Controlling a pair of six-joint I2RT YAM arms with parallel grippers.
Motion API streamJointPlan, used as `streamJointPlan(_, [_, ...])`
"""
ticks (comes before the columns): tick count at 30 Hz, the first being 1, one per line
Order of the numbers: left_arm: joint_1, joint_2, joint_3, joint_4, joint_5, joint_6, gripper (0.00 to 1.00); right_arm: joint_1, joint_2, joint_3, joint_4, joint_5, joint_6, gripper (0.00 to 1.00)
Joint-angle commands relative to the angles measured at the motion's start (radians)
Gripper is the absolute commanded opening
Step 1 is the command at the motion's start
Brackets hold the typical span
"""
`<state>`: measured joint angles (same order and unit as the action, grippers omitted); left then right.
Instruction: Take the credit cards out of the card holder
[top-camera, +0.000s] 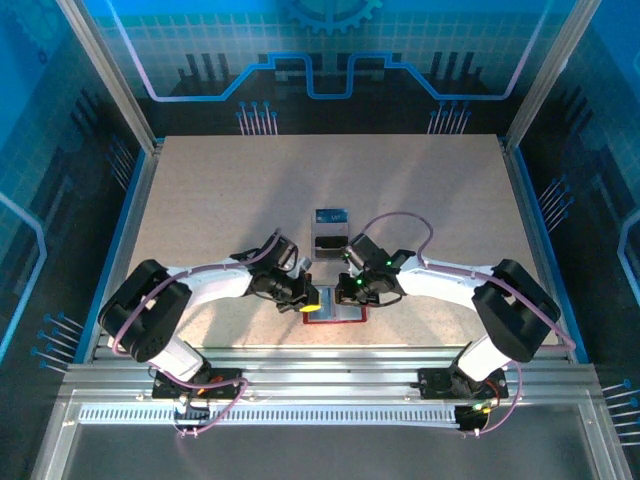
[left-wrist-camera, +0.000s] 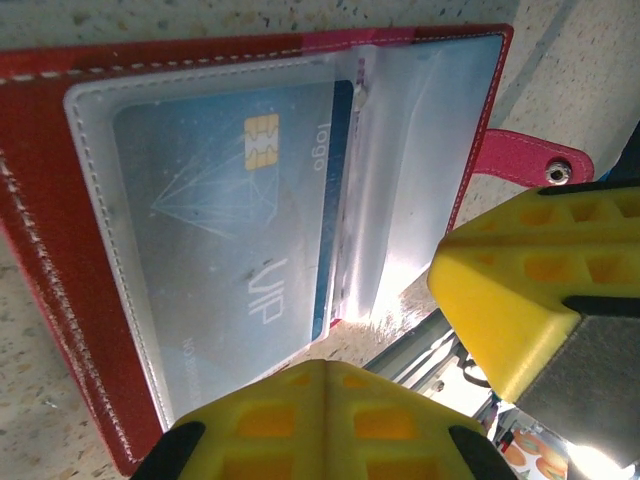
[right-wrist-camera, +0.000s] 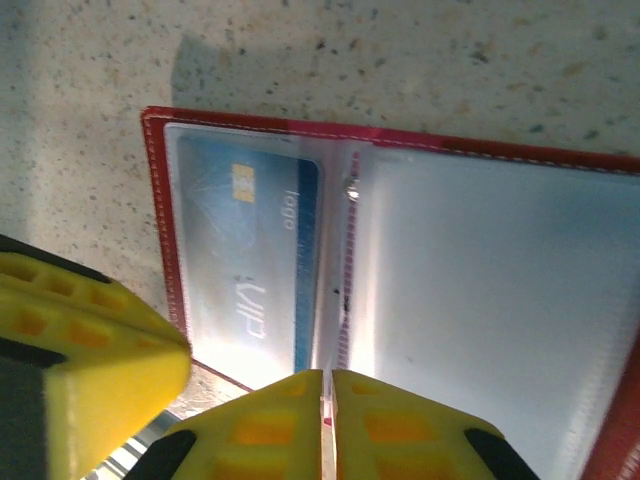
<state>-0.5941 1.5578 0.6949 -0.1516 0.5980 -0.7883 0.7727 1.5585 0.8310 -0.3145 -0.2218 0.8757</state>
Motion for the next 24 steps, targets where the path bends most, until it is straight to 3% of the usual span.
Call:
streamJointPlan(1, [-0.008, 0.015, 0.017, -0.011, -0.013, -0.015, 0.03, -0.021, 0.019, -0.013, 0.060, -0.035, 0.017, 0.10])
streamJointPlan(14, [-0.010, 0.016, 0.024, -0.025, -0.035, 0.000, 0.03, -0.033, 0.095, -0.020, 0.038, -0.006, -0.015, 0.09])
streamJointPlan(24, [-0.009, 0.038, 0.037, -0.026, -0.031, 0.014, 0.03, -0.032, 0.036, -0.019, 0.034, 0.002, -0.007, 0.09])
